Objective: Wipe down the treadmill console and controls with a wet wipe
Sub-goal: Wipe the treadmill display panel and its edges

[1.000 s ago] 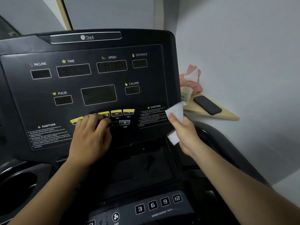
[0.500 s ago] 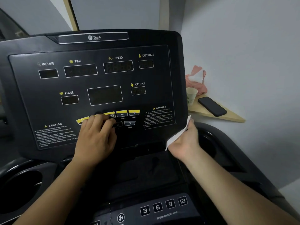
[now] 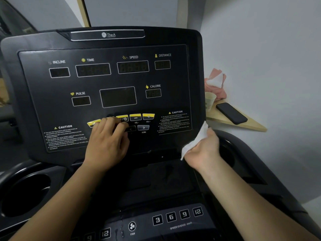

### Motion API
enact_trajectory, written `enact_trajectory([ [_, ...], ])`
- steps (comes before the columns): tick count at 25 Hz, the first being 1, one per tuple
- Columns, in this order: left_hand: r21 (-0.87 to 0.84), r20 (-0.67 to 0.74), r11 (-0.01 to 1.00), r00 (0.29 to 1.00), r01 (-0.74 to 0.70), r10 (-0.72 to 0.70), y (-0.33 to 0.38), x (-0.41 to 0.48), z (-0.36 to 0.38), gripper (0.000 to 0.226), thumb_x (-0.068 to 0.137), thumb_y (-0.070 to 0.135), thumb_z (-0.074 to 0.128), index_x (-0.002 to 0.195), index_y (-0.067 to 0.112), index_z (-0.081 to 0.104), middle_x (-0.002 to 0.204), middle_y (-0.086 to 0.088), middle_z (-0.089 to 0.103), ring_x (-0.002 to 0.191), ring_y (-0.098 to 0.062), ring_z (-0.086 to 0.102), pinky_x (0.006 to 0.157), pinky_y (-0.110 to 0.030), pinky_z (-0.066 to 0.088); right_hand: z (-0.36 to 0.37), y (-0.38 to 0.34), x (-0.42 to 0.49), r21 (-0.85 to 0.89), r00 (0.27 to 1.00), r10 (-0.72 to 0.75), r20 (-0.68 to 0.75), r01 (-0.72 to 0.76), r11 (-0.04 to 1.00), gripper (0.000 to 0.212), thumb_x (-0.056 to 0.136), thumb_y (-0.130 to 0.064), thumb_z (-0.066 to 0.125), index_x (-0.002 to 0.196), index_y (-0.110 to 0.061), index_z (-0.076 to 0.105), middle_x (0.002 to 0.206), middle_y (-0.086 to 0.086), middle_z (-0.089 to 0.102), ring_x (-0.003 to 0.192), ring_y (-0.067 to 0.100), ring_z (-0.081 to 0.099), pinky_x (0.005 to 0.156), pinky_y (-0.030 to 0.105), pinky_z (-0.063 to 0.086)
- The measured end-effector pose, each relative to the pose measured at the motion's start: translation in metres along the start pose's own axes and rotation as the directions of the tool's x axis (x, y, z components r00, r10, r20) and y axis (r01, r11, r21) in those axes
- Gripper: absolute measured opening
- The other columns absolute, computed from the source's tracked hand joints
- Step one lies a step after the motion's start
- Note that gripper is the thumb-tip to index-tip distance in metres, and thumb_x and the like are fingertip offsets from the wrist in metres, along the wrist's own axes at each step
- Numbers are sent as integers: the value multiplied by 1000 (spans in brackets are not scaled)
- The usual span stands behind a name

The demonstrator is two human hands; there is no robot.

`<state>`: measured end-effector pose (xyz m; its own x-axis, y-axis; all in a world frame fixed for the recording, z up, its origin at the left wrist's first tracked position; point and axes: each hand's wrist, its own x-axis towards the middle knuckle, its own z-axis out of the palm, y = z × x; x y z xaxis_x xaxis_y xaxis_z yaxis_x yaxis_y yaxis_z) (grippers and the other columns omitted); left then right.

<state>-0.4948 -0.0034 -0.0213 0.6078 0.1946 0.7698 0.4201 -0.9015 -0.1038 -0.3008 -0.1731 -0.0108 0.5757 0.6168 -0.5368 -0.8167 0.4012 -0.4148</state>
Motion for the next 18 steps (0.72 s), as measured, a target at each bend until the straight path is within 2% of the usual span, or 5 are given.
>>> enact_trajectory([
  [4,10,10,1000,1000,6,-6,0,-2,0,17,87,13,55,100,3,61,96,-15,56,81,-32,48,69,-43,36,-14,-16,-31,2,986,105,132,-106,994,43,96,-43,47,105,-4,65,104,9,68,97,26,64,102,47,40],
  [6,2,27,1000,1000,9,-9,1,0,-3,18,86,12,56,99,1,62,95,-16,57,81,-34,50,70,-44,38,-20,-17,-47,1,971,158,181,-161,987,40,96,-39,46,72,-6,49,75,2,55,72,17,54,91,31,37],
  [10,-255,94,922,957,291,-276,25,9,-23,20,85,16,58,102,7,63,96,-7,59,87,-22,53,77,-34,42,-22,-7,-68,-147,938,187,292,-149,978,46,88,-33,56,111,6,64,111,13,68,110,33,64,106,45,40],
  [13,-553,406,636,840,539,-359,72,17,-36,20,91,38,52,94,22,63,87,6,65,80,-10,59,73,-24,47,-13,6,-68,-246,926,180,332,-100,964,47,90,-34,56,126,-4,61,122,21,64,113,36,62,104,48,42],
  [18,-542,815,-196,453,817,-363,115,20,-42,28,87,29,73,109,14,63,102,-12,72,92,-26,72,78,-41,60,-8,25,-66,-305,899,123,421,12,952,56,86,-40,55,131,-5,55,124,21,63,115,33,61,101,45,45],
])
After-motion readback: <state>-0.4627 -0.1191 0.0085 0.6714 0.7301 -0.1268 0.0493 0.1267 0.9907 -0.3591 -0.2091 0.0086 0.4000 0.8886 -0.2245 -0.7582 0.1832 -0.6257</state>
